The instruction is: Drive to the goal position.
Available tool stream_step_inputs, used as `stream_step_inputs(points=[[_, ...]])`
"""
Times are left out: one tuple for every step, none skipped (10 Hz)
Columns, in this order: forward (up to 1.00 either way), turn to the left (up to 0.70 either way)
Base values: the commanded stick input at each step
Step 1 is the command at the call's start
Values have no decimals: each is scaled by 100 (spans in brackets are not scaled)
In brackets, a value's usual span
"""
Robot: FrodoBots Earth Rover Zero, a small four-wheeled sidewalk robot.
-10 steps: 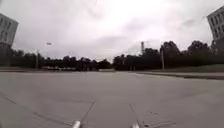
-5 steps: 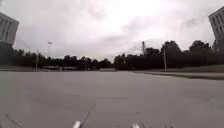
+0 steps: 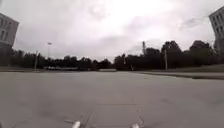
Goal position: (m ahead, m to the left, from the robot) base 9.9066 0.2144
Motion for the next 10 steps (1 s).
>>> stream_step_inputs(points=[[70, 0], [70, 0], [70, 0], [70, 0], [70, 0], [70, 0], [70, 0], [70, 0], [70, 0], [70, 0]])
